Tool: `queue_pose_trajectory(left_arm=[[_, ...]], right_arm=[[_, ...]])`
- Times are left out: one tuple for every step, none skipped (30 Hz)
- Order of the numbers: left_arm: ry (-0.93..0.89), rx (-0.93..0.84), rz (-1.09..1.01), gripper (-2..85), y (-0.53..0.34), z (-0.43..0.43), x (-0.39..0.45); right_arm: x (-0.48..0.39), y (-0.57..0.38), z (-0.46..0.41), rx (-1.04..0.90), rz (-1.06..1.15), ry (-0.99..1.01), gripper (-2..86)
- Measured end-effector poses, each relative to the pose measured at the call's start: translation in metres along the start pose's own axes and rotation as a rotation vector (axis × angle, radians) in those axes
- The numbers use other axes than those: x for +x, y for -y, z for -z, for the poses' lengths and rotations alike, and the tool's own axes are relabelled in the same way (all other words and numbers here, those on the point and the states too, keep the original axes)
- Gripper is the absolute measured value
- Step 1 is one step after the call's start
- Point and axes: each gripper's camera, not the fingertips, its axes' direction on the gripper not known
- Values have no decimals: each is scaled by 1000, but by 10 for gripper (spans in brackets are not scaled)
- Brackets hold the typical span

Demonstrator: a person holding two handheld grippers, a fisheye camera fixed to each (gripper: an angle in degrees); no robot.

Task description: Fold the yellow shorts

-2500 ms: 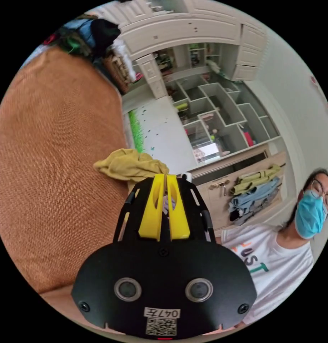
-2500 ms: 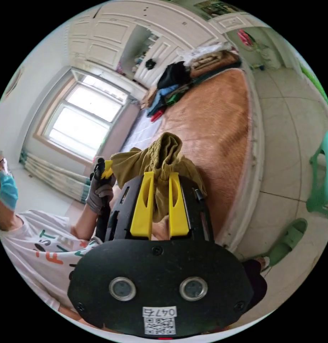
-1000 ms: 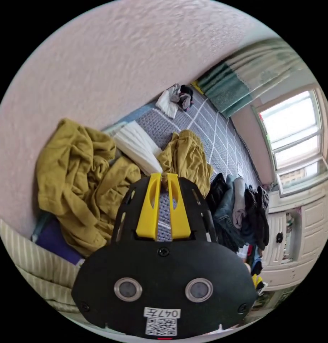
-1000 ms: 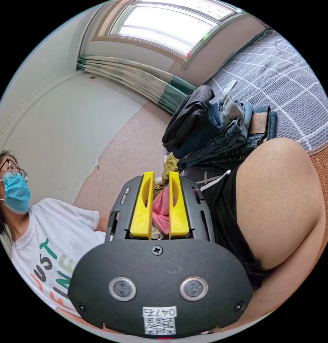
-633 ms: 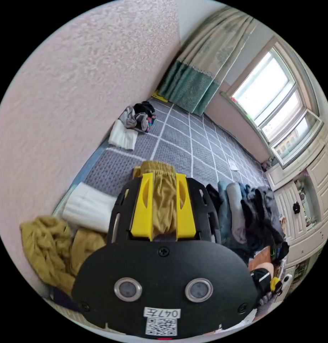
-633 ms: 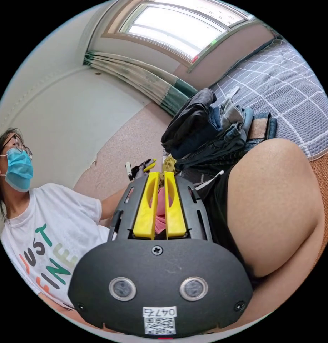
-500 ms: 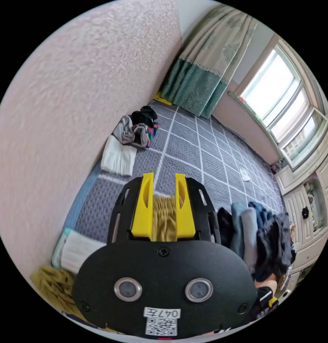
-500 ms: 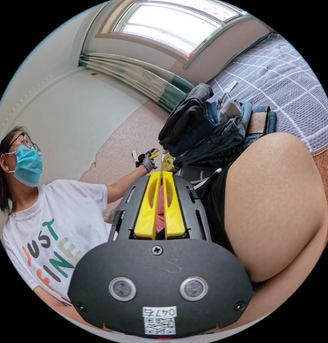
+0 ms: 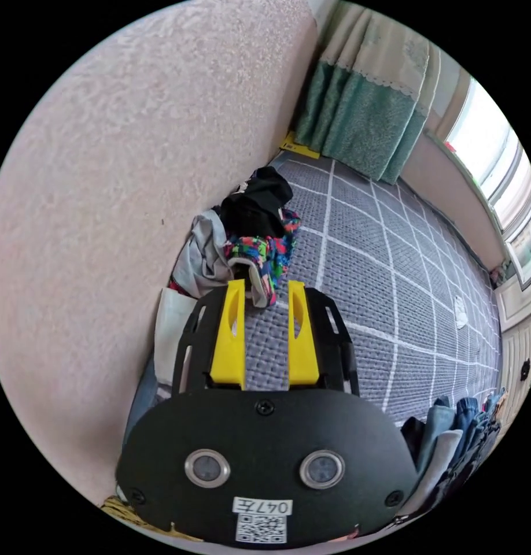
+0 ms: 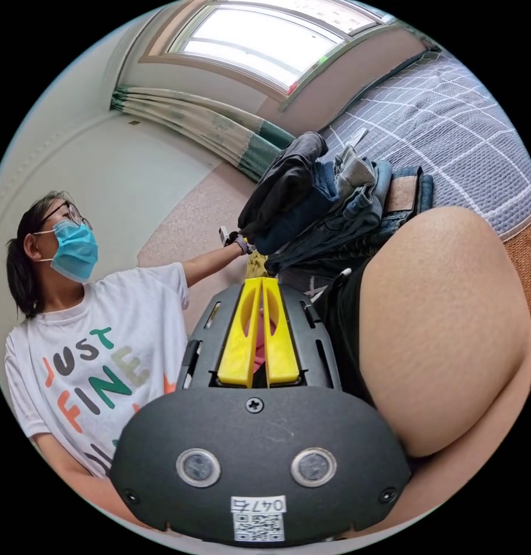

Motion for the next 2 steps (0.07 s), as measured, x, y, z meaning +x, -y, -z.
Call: queue_pose_trajectory(left_arm=[[16, -41, 19, 100, 4, -17, 2], [26, -95, 58, 67, 7, -35, 2]], right_arm=[[-3, -2, 1, 0, -2, -13, -12], [-6, -3, 2, -3, -2, -26, -12]])
